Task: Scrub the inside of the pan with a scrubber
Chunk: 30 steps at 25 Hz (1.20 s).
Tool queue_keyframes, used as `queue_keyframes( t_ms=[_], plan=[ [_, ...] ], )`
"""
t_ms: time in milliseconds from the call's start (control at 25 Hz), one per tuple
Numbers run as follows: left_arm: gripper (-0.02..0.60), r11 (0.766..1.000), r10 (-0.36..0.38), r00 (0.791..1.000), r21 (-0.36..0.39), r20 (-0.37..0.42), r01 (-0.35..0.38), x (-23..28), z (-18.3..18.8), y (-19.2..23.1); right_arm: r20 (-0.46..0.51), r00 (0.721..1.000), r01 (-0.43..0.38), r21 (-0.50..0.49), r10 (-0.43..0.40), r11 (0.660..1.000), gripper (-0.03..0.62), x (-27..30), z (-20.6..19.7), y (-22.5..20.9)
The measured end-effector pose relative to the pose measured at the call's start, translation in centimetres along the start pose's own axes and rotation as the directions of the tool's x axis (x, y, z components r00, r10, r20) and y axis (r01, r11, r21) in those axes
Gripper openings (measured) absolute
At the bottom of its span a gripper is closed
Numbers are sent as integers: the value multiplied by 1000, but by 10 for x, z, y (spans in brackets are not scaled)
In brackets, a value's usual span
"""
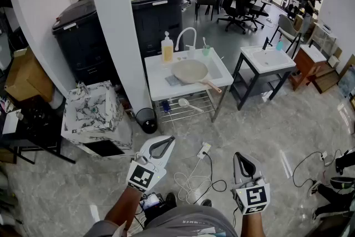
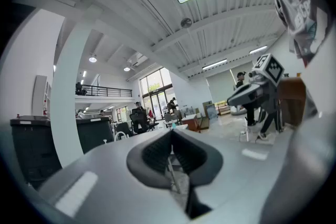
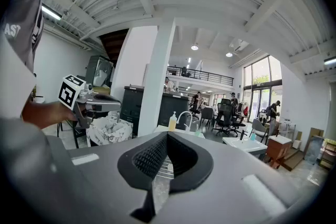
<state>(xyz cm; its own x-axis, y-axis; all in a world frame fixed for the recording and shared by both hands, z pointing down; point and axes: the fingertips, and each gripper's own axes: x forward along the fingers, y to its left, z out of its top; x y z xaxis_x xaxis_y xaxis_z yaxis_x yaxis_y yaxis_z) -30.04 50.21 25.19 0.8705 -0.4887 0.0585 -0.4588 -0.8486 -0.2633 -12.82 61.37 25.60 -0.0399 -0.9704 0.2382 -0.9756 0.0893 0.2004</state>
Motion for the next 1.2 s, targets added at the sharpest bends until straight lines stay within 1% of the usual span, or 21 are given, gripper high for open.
queue_keyframes(
  t_ms=[120,280,680,840,960,1200],
  plan=[
    [3,1000,-3,1000,6,7,3,0,-1,0,-27,1000,6,23,-6,1000,0,0,3,4],
    [3,1000,-12,1000,2,10,12,-6,-7,4,10,1000,8,17,-9,1000,-1,5,-3,12],
    [3,999,-37,999,-15,10,38,-10,-18,17,-7,999,31,27,-31,999,0,18,-3,23],
    [3,998,-54,998,-35,18,55,-10,-21,27,-14,999,50,33,-49,998,0,25,0,27],
    [3,997,-68,998,-32,16,68,-10,-27,34,-23,998,66,35,-65,997,0,30,1,31],
    [3,995,-78,996,-57,32,79,-10,-38,47,-27,995,95,53,-94,994,0,41,1,34]
  ],
)
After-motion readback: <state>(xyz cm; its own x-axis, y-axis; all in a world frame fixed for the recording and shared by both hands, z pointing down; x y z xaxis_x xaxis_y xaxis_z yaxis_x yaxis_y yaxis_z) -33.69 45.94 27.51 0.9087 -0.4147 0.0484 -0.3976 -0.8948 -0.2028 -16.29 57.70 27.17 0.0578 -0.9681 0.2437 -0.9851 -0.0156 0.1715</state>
